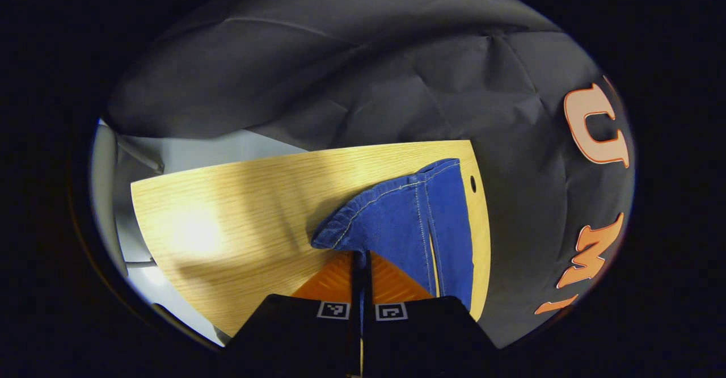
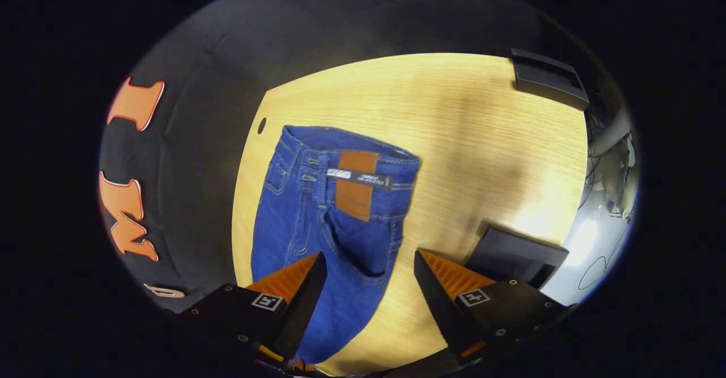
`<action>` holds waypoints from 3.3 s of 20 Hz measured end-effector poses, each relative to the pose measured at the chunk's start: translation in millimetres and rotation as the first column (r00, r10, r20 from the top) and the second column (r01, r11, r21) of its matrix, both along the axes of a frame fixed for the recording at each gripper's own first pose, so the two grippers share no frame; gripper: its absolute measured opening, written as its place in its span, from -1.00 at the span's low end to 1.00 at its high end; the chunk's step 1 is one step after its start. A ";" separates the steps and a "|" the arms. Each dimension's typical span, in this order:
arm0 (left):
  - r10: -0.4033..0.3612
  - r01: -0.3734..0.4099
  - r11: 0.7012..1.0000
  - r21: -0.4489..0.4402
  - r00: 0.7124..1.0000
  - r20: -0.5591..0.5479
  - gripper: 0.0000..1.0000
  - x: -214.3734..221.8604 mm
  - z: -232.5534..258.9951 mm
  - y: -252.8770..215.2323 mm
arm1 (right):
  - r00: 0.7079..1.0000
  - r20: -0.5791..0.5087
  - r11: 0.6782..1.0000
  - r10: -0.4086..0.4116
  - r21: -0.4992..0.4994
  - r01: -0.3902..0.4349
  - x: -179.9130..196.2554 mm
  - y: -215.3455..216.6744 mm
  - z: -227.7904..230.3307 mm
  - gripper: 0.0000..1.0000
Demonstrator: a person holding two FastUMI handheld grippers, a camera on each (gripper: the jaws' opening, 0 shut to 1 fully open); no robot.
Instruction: Grasp the waist and the cuffs of the jeans and fold them to make the two legs overlap; first hold the waist and fold one-third of the jeans toward the cuffs, then hold the cuffs and fold the remaining one-third in the same direction to finish folding.
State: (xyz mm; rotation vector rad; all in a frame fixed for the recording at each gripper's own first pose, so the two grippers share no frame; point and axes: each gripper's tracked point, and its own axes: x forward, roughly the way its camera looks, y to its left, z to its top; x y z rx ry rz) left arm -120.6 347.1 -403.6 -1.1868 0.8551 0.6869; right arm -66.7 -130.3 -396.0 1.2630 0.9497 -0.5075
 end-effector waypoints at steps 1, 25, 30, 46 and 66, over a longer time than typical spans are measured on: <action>-0.006 0.006 1.000 0.004 1.000 -0.002 -0.96 0.9 0.1 0.1 | 0.999 0.023 0.999 -0.034 0.017 0.033 7.5 -1.6 1.4 0.84; -0.072 0.073 0.997 0.035 0.997 -0.026 -0.96 83.0 89.8 -0.3 | 0.987 -0.033 0.985 -0.156 0.069 0.158 76.2 -17.7 55.3 -0.89; -0.104 0.105 0.994 0.019 0.994 -0.015 -0.96 127.3 104.5 4.1 | 0.989 -0.069 0.989 -0.129 0.060 0.133 110.9 -18.9 61.3 -0.89; -0.321 0.336 0.942 -0.002 0.897 -0.303 -0.89 244.5 12.5 22.7 | 0.963 -0.258 0.990 -0.080 0.092 0.107 234.0 1.6 5.5 -0.89; -0.510 0.380 0.707 0.596 0.858 0.057 0.92 347.1 170.6 -2.7 | 0.997 -0.026 0.984 0.078 -0.160 -0.081 245.7 -34.3 36.0 0.60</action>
